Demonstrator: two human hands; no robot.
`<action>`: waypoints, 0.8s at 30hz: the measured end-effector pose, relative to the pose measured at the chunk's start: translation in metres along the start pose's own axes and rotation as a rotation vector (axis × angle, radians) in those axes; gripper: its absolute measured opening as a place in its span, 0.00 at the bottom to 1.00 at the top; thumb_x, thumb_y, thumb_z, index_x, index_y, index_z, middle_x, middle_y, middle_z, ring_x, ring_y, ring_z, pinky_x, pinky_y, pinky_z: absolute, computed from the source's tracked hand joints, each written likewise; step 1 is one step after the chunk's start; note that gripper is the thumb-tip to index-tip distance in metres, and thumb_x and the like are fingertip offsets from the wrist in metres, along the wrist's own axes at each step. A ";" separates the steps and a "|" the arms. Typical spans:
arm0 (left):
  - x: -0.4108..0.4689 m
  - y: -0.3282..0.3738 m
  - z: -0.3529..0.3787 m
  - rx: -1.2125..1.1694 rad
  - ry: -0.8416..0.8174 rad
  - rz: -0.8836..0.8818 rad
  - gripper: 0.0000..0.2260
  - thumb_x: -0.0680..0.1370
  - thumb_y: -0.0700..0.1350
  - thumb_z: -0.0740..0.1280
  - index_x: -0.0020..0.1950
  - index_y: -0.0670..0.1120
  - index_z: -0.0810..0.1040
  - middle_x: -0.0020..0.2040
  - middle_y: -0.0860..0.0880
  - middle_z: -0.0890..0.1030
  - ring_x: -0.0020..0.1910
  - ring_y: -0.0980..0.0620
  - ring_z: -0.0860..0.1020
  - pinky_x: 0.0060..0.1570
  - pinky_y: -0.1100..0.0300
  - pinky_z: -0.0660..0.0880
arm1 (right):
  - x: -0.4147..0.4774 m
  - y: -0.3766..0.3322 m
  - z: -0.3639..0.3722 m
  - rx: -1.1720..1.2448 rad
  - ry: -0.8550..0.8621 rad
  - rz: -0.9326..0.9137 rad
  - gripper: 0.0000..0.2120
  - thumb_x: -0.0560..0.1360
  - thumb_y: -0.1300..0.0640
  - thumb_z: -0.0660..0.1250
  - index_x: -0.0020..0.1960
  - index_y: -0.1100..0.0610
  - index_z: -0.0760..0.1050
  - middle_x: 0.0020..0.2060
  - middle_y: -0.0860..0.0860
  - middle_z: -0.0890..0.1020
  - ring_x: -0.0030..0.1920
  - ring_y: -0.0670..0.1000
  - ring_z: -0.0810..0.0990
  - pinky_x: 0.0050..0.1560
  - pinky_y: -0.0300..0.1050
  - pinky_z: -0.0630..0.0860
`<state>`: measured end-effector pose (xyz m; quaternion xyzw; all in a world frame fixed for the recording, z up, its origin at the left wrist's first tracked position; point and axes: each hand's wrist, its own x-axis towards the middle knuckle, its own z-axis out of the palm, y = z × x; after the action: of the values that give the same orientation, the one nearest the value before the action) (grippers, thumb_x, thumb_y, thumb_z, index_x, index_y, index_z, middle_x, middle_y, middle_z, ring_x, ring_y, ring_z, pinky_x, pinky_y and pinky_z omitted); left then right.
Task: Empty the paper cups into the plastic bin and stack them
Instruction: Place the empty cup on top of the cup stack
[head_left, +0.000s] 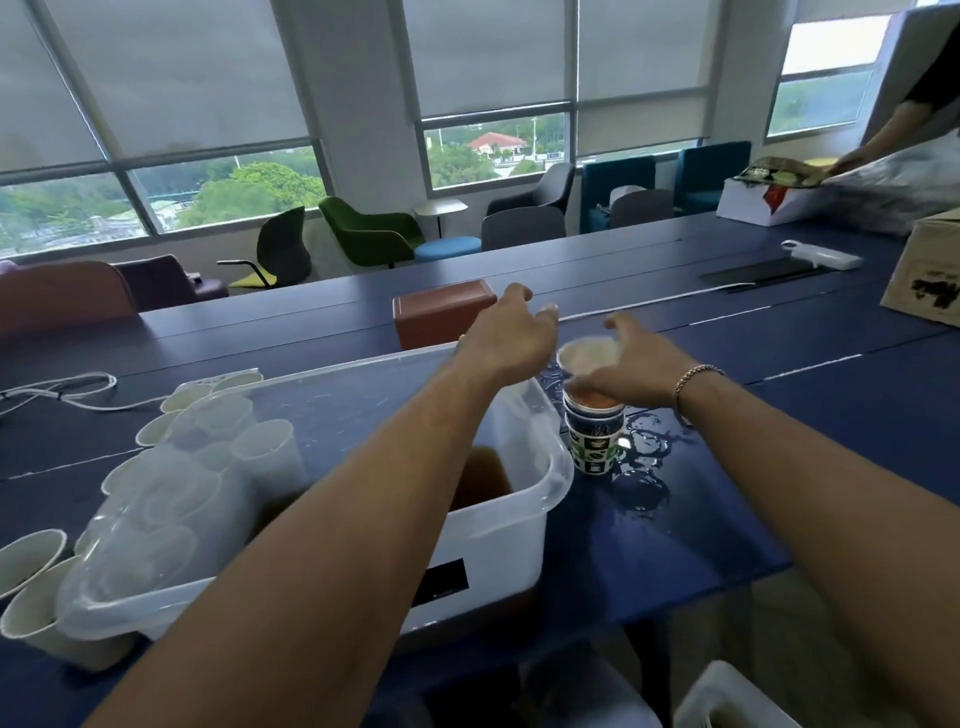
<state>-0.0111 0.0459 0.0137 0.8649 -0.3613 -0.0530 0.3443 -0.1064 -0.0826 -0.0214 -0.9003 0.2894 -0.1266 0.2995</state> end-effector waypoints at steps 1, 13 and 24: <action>0.000 -0.002 -0.003 0.006 0.004 0.005 0.23 0.82 0.57 0.57 0.75 0.48 0.65 0.71 0.45 0.72 0.66 0.43 0.73 0.67 0.44 0.68 | -0.001 0.003 0.001 0.000 -0.045 0.028 0.45 0.65 0.42 0.78 0.74 0.50 0.58 0.70 0.57 0.70 0.64 0.59 0.73 0.63 0.52 0.71; -0.015 -0.098 -0.107 0.141 0.194 -0.139 0.14 0.83 0.51 0.58 0.64 0.47 0.76 0.58 0.47 0.79 0.52 0.49 0.76 0.49 0.55 0.72 | 0.024 -0.150 0.048 -0.057 -0.014 -0.496 0.13 0.74 0.50 0.68 0.58 0.52 0.77 0.51 0.50 0.80 0.51 0.52 0.77 0.54 0.49 0.76; -0.023 -0.196 -0.191 0.170 0.304 -0.328 0.13 0.81 0.50 0.61 0.60 0.47 0.80 0.58 0.46 0.81 0.55 0.46 0.77 0.57 0.52 0.74 | 0.073 -0.270 0.167 -0.282 -0.498 -0.523 0.13 0.77 0.56 0.63 0.56 0.59 0.81 0.57 0.54 0.80 0.57 0.56 0.77 0.61 0.49 0.74</action>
<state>0.1526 0.2659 0.0298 0.9360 -0.1631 0.0529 0.3076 0.1393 0.1286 0.0161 -0.9791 -0.0170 0.0650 0.1918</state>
